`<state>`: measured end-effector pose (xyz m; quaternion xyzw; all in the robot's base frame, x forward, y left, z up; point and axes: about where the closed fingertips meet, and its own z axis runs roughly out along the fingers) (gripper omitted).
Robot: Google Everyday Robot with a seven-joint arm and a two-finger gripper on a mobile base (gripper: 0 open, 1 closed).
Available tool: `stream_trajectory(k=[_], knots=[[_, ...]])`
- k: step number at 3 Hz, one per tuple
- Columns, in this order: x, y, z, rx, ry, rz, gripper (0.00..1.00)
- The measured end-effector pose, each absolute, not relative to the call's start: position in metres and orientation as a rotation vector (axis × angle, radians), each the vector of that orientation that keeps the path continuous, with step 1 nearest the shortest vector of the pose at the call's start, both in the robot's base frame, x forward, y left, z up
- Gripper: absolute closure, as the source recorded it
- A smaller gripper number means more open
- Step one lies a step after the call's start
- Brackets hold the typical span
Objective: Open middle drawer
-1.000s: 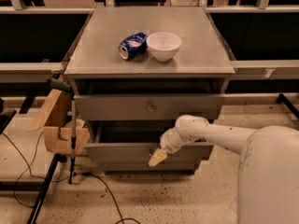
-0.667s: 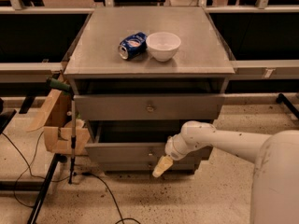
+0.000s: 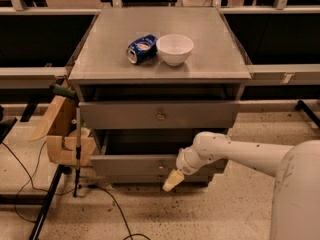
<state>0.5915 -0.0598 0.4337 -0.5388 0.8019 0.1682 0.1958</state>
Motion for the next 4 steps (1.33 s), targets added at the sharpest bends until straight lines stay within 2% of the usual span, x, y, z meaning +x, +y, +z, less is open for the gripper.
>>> stream_trajectory(k=[3,4], knots=[[0.585,-0.061,0.445,-1.519,2.250,0.484,0.85],[0.587,-0.061,0.449,-1.519,2.249,0.484,1.00]])
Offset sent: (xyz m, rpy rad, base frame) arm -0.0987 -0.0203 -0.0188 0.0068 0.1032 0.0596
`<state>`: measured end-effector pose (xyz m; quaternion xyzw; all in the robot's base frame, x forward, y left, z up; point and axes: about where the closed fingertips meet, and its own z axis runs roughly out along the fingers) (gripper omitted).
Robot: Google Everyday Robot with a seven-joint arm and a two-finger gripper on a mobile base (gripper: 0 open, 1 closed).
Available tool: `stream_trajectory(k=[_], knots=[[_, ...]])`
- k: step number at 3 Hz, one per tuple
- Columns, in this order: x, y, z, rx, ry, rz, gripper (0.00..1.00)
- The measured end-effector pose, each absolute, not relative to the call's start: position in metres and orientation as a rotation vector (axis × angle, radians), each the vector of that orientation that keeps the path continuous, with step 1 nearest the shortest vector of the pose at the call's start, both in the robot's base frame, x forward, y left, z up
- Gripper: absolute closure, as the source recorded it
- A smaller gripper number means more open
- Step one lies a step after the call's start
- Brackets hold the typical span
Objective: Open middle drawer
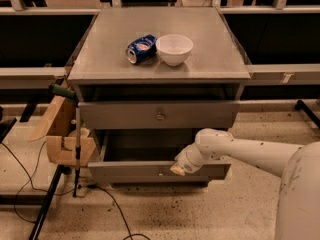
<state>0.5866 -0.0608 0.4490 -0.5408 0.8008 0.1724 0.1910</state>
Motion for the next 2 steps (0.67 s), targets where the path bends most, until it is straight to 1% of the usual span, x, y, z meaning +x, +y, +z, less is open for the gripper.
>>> stream_trajectory(k=[2], knots=[[0.5868,-0.0637,0.4500,-1.520,2.250,0.487,1.00]])
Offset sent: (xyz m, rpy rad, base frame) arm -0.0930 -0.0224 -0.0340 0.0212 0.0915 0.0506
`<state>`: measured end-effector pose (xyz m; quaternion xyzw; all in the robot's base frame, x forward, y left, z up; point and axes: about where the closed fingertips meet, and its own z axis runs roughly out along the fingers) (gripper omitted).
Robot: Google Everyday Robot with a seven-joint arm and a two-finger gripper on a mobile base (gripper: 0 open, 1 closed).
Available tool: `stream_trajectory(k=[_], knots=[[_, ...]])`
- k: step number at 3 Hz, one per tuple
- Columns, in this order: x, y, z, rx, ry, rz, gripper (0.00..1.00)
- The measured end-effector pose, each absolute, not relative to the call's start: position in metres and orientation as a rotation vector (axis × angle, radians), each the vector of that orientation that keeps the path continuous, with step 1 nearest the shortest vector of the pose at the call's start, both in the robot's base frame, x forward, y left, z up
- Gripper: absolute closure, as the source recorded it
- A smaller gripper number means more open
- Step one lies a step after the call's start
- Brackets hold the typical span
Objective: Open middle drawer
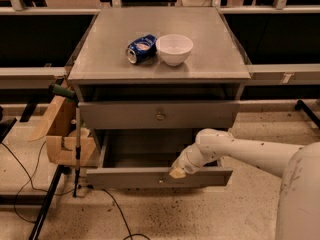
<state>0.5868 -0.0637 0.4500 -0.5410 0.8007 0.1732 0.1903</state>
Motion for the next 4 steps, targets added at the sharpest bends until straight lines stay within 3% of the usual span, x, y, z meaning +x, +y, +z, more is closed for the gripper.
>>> stream_trajectory(k=[2,3,4], knots=[[0.567,-0.068,0.446,-1.532,2.254,0.517,0.58],[0.554,-0.069,0.443,-1.542,2.250,0.546,0.26],[0.554,-0.069,0.443,-1.542,2.250,0.546,0.03]])
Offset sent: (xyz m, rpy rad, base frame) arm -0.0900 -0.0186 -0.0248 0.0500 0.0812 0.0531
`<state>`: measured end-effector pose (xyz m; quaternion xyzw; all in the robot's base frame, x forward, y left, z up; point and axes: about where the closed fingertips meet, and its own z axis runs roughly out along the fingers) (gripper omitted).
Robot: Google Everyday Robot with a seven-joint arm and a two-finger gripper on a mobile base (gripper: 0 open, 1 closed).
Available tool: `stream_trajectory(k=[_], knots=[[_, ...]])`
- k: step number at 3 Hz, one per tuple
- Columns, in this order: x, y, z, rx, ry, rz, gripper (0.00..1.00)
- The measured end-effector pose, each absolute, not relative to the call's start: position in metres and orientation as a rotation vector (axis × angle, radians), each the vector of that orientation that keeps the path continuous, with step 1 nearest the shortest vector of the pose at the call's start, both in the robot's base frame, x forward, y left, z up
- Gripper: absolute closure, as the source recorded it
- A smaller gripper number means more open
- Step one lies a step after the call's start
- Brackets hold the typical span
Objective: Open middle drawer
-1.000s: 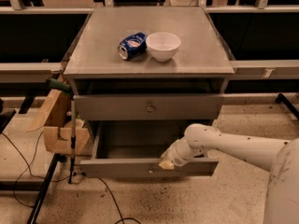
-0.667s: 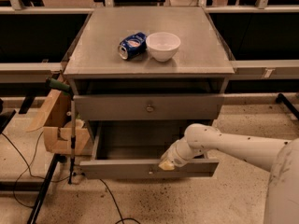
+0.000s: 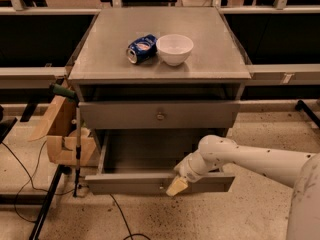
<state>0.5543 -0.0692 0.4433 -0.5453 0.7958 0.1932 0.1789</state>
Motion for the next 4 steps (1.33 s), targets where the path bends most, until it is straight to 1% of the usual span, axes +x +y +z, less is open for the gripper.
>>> stream_trajectory(k=[1,2,3,4], knots=[[0.528,-0.068,0.436,-1.563,2.227,0.605,0.00],[0.512,-0.065,0.427,-1.571,2.218,0.653,0.02],[0.510,-0.065,0.427,-1.569,2.225,0.661,0.25],[0.513,-0.065,0.431,-1.569,2.225,0.661,0.50]])
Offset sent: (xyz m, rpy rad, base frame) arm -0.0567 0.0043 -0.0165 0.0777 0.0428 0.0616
